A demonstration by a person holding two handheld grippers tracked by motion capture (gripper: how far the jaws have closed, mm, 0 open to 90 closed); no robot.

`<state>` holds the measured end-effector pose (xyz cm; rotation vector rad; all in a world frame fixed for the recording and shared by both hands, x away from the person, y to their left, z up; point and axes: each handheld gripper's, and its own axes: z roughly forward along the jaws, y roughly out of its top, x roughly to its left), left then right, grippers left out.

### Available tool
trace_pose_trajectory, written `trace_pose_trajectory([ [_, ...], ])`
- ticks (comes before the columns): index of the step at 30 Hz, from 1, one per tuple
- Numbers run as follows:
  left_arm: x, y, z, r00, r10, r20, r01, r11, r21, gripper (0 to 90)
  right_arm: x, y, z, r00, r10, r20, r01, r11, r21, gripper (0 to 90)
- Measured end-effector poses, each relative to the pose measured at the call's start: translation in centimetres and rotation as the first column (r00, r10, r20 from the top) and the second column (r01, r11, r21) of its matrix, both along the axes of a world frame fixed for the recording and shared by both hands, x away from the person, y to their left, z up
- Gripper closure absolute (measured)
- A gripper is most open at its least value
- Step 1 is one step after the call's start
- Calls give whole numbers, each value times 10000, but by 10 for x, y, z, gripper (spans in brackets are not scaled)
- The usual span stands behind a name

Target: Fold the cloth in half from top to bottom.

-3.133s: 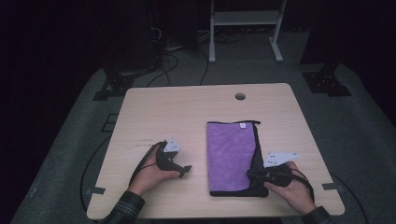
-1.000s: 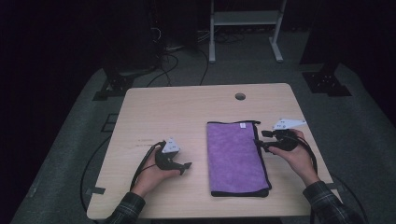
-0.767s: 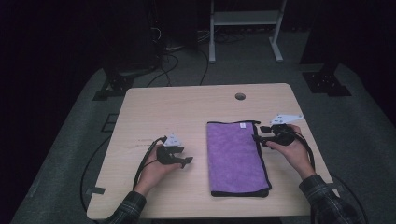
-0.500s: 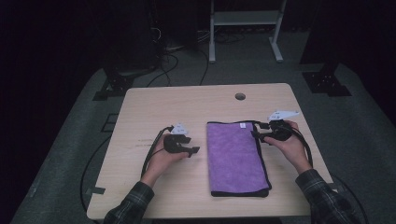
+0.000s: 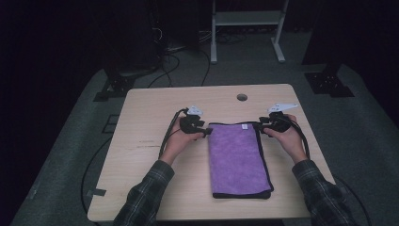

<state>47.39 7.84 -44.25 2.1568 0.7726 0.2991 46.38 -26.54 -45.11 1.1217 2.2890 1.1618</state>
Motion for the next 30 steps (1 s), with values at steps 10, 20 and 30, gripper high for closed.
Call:
trace_pose_trajectory([
  [10, 29, -3, -18, 9974, 655, -303, -651, 9978, 123, 451, 17, 1, -20, 9982, -189, -568, 188, 9998, -28, 517],
  [20, 32, -8, -30, 9974, 442, -563, -429, 9988, 248, 559, 18, 3, -27, 9955, 78, -948, -83, 10000, -48, 616],
  [30, 32, -12, -28, 9910, 294, -1305, -299, 9996, -15, 846, 17, 5, -26, 9894, 156, -1446, -133, 9998, 167, 802],
])
